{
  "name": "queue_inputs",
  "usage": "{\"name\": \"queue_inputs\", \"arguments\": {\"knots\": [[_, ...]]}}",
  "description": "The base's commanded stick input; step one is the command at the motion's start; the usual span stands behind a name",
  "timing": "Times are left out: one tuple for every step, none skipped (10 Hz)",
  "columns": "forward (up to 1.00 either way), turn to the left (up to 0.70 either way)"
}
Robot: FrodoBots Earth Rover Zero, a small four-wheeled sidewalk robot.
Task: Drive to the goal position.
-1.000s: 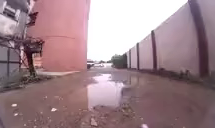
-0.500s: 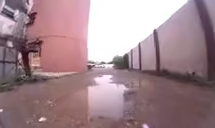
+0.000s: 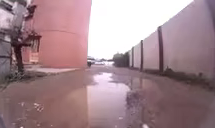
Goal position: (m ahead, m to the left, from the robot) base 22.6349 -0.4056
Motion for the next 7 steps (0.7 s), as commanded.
{"name": "queue_inputs", "arguments": {"knots": [[0.7, 0.0], [0.7, 0.0], [0.7, 0.0], [0.7, 0.0], [0.7, 0.0], [0.7, 0.0], [0.7, 0.0]]}}
